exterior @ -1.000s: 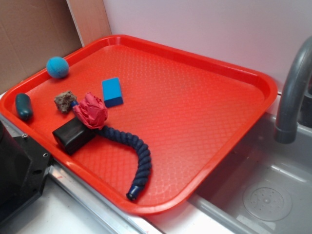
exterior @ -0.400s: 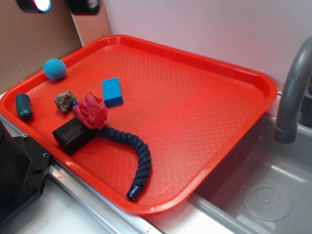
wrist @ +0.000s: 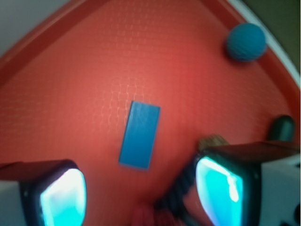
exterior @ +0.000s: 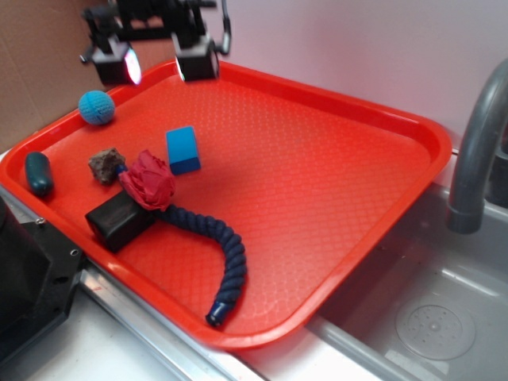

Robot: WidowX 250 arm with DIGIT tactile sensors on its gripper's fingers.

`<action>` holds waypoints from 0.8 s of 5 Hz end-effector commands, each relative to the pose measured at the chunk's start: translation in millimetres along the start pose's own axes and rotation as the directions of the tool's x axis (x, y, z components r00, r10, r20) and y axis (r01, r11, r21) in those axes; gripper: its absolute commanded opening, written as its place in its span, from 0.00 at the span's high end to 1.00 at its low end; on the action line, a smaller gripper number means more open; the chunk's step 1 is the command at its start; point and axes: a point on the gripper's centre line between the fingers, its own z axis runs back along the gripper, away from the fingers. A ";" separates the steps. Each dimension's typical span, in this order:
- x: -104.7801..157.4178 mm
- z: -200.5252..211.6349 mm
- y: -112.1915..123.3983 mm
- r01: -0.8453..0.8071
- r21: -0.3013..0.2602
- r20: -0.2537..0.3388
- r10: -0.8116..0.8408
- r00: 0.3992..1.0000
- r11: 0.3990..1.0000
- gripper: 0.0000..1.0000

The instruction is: Grab the blue block.

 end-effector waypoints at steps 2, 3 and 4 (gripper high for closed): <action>9.7 6.4 5.8 -0.007 -0.023 0.031 0.007 0.999 1.000 0.00; 9.3 -32.5 10.1 -0.025 0.035 -0.007 0.025 1.000 0.999 0.00; 11.7 -65.1 4.6 0.008 0.028 -0.031 -0.007 1.000 1.000 0.00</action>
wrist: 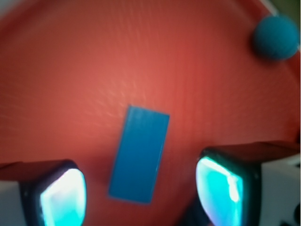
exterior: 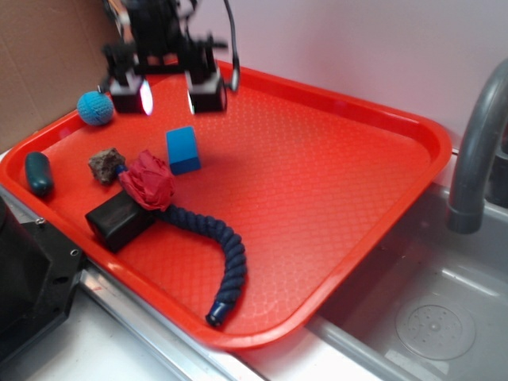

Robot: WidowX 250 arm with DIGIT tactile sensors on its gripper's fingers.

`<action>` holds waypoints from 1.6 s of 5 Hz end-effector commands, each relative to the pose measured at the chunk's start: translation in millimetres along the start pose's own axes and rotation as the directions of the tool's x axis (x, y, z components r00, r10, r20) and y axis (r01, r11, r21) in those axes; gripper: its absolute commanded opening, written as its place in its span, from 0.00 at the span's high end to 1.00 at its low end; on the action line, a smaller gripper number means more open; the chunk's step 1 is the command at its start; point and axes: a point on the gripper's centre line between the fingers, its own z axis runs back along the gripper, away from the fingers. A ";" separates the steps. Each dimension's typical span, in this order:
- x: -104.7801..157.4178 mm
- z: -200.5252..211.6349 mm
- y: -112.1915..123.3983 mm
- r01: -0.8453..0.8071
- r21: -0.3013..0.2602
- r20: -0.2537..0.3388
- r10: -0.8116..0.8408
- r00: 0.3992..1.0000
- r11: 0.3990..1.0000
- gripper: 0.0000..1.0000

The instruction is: Grab the blue block.

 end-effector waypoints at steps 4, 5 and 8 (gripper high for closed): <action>7.2 7.0 -9.7 0.282 -0.026 0.028 -0.281 0.959 0.959 1.00; 0.4 58.1 -17.7 0.479 -0.009 0.186 -0.469 0.863 0.878 1.00; -0.2 147.8 -13.3 0.304 -0.021 0.164 -0.296 0.941 0.953 1.00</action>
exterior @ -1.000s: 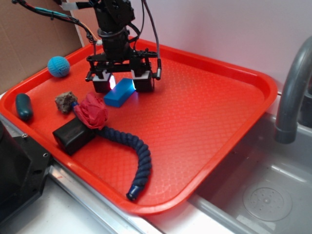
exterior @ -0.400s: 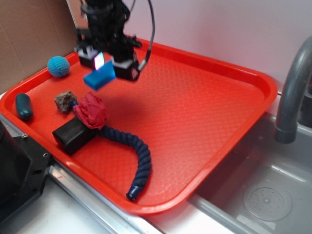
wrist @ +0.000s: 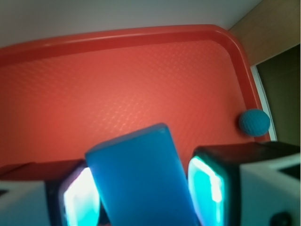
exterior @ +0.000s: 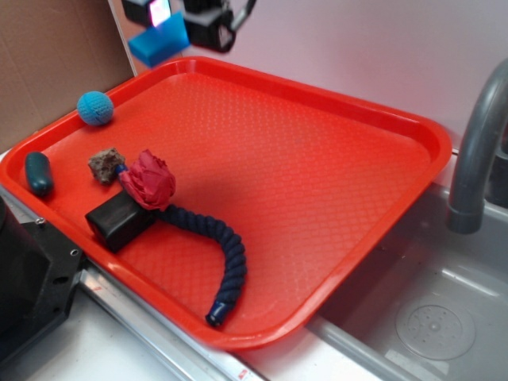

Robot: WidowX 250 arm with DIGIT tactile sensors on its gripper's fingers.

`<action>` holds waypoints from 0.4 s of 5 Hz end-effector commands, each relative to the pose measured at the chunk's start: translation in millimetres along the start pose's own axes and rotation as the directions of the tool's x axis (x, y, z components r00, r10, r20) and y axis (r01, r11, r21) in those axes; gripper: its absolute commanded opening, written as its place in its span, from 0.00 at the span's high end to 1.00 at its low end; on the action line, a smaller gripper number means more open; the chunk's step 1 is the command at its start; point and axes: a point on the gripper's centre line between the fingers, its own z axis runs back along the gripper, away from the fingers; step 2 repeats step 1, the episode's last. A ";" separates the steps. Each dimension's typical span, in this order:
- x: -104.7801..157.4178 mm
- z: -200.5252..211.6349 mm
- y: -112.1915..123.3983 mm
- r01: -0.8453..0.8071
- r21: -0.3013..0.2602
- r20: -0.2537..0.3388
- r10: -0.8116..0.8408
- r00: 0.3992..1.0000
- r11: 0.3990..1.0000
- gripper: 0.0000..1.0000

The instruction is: Grab the blue block.

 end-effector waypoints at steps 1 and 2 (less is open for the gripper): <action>12.2 12.0 25.5 -0.154 -0.011 0.008 0.154 0.988 0.988 1.00; 12.2 12.0 25.5 -0.154 -0.011 0.008 0.154 0.988 0.988 1.00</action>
